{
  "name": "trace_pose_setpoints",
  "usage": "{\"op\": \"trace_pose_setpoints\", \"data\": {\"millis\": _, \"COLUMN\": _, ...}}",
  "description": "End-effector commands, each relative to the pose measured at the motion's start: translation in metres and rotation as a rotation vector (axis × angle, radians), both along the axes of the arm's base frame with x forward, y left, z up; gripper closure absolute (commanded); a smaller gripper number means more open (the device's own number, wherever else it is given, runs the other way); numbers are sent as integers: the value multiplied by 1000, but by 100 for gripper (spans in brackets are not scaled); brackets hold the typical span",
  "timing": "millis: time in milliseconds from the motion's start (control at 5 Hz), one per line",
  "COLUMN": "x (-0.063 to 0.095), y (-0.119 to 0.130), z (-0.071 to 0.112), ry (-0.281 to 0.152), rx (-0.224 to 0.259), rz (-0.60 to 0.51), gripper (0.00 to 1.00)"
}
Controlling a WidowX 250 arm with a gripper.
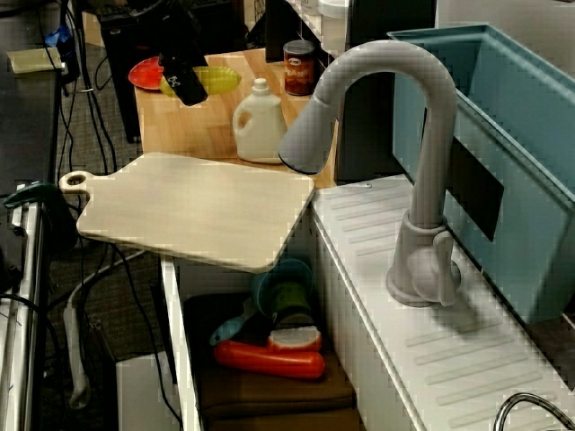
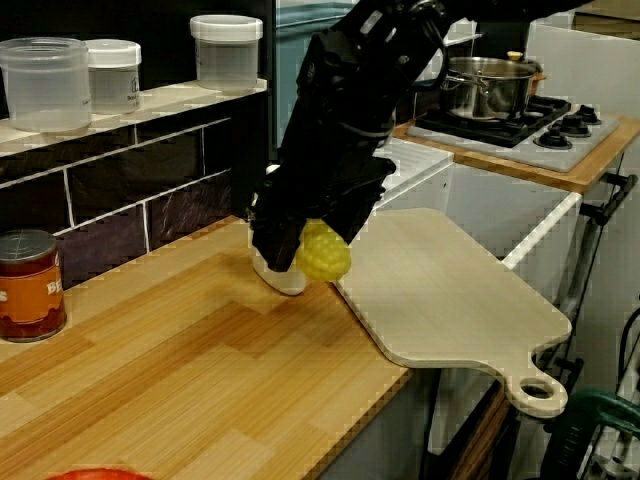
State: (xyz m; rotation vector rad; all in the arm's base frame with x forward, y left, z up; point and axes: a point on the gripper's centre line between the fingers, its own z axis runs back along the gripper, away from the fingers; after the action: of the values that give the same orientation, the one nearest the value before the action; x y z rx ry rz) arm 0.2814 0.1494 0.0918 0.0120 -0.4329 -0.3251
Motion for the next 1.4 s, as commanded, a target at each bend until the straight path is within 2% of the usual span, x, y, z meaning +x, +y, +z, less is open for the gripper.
{"op": "trace_pose_setpoints", "data": {"millis": 0, "x": 15, "y": 19, "z": -2, "ry": -25, "rx": 60, "rz": 22, "gripper": 100}}
{"op": "trace_pose_setpoints", "data": {"millis": 600, "x": 39, "y": 34, "z": -16, "ry": 3, "rx": 87, "rz": 60, "gripper": 100}}
{"op": "trace_pose_setpoints", "data": {"millis": 1000, "x": 53, "y": 42, "z": -18, "ry": 15, "rx": 89, "rz": 80, "gripper": 100}}
{"op": "trace_pose_setpoints", "data": {"millis": 1200, "x": 55, "y": 43, "z": -19, "ry": 17, "rx": 92, "rz": 81, "gripper": 100}}
